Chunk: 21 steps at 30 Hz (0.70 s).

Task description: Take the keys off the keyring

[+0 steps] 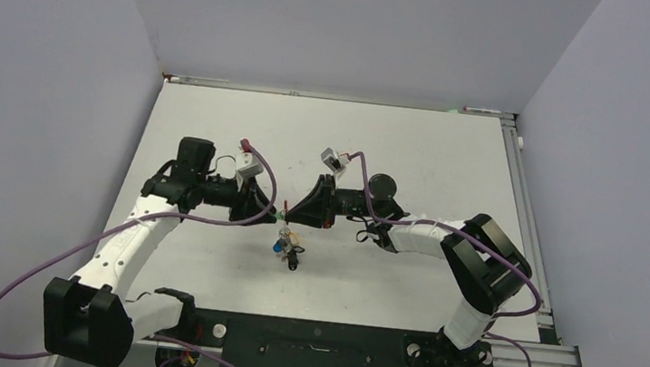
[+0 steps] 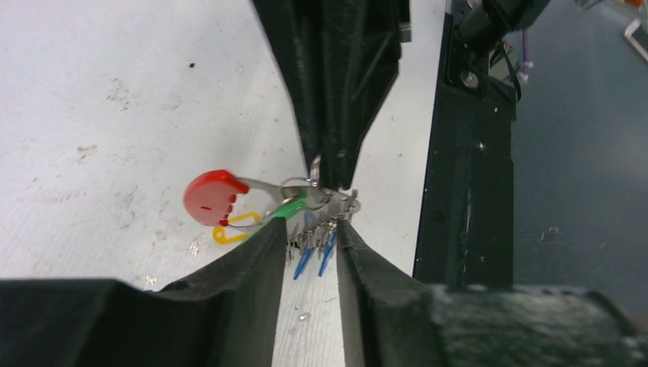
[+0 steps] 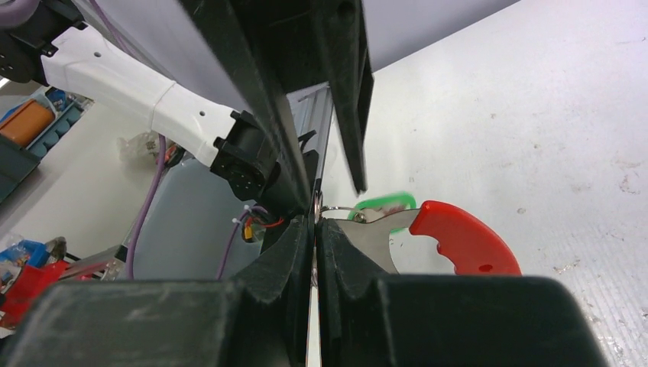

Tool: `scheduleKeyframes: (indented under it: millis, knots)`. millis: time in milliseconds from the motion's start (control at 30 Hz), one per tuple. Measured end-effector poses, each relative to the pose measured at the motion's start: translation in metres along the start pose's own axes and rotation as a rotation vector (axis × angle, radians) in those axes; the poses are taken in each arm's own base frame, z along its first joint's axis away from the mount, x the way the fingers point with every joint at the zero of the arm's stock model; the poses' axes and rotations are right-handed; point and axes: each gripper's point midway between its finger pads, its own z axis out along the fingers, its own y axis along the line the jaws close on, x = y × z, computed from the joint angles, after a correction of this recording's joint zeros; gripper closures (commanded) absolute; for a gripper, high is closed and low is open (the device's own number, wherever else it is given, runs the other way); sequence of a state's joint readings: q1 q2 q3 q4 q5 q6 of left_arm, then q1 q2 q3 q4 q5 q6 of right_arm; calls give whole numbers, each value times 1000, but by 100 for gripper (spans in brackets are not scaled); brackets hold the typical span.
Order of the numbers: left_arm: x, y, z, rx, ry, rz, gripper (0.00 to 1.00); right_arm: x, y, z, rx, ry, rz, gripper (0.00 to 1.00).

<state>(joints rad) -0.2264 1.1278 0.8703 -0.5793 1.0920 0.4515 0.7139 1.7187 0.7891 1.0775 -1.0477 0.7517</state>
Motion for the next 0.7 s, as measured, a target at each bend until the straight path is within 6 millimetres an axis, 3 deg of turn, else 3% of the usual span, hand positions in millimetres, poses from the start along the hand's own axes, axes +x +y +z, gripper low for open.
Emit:
scheduleKeyframes:
  millis: [167, 367, 700]
  knots:
    - [-12, 14, -18, -39, -82, -85, 64, 2, 1, 0, -12, 10, -39, 95]
    - [-35, 10, -17, 21, -172, -123, 65, -1, 5, -1, -25, 12, -74, 95]
    - [-30, 4, -4, 78, -207, -211, 66, -1, 5, -1, -28, 13, -75, 95]
